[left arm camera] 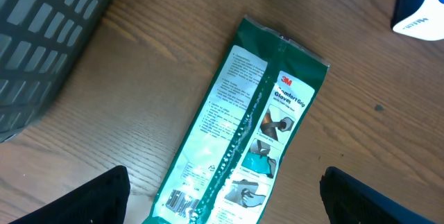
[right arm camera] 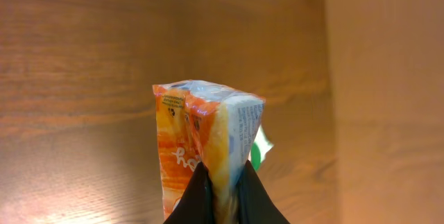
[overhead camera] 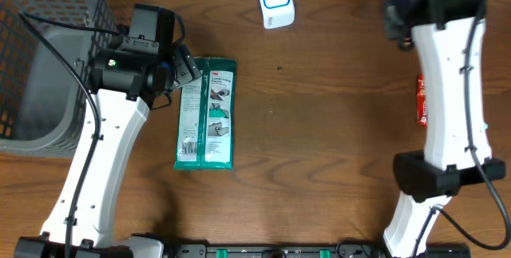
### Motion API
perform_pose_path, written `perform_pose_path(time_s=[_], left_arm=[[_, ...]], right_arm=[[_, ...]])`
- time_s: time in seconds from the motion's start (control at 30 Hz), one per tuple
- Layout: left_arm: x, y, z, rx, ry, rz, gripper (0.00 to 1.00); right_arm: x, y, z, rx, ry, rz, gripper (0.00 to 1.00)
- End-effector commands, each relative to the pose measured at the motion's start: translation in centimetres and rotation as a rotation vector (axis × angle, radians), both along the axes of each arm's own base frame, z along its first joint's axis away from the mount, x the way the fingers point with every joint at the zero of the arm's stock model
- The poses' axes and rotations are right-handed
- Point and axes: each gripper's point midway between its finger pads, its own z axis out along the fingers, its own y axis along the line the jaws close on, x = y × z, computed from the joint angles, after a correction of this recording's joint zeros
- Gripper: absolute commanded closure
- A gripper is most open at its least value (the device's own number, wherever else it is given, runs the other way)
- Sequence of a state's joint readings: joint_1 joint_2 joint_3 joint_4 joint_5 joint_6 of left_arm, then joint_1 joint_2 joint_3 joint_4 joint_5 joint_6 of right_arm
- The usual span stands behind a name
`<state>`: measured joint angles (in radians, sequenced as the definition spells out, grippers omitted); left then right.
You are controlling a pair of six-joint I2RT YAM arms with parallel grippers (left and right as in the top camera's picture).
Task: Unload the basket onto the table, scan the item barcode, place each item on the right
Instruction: 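Carry the orange box right and set it beside the jar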
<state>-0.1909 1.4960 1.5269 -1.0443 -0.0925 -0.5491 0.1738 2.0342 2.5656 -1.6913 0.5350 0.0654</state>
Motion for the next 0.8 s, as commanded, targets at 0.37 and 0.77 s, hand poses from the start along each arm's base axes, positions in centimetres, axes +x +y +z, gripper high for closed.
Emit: perform_pose_path(time_s=[0.37,0.77], left_arm=[[0.0,0.3,0.4,0.012,-0.010,0.004,0.12],[0.0,0.3,0.4,0.012,-0.010,0.004,0.12]], right_arm=[[-4.2,-12.3,-14.8,0.218,0.299,-0.482,0.99],[-4.2,-13.8,-22.9,0.239,0.300,-0.517,0.82]])
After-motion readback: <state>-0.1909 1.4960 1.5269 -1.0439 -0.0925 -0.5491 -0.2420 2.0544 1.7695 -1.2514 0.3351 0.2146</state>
